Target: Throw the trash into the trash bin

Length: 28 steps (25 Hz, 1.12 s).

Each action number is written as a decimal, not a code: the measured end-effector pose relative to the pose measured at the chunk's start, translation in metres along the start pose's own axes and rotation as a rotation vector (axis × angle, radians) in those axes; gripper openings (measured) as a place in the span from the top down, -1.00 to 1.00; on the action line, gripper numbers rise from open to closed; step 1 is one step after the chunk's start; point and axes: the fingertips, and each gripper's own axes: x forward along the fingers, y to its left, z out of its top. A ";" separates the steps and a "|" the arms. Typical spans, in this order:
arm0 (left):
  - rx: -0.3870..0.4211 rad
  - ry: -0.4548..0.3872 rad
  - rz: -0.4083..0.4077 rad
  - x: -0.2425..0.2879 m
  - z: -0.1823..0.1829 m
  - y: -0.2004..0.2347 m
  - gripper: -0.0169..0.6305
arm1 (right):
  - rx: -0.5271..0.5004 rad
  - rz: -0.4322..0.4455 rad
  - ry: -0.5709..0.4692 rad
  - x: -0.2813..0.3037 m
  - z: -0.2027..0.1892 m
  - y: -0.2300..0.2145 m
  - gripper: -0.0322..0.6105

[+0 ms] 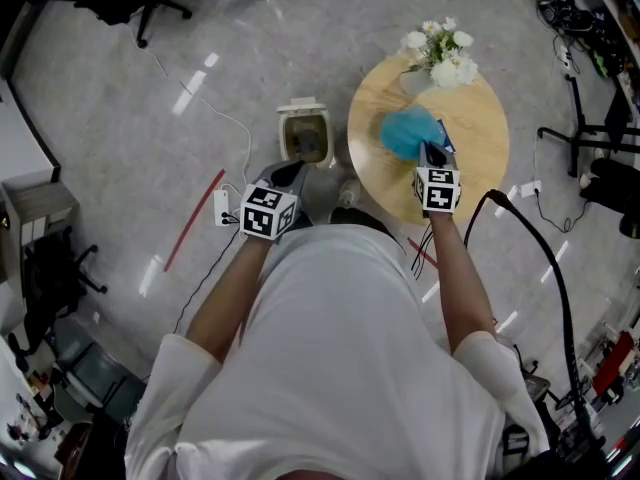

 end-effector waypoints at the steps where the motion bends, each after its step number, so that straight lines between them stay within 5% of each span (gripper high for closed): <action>1: -0.001 -0.002 0.000 -0.001 -0.001 0.001 0.94 | -0.005 0.009 -0.001 0.000 0.001 0.006 0.89; 28: -0.129 -0.050 0.111 -0.067 -0.051 0.062 0.94 | -0.182 0.224 0.008 0.021 0.026 0.146 0.89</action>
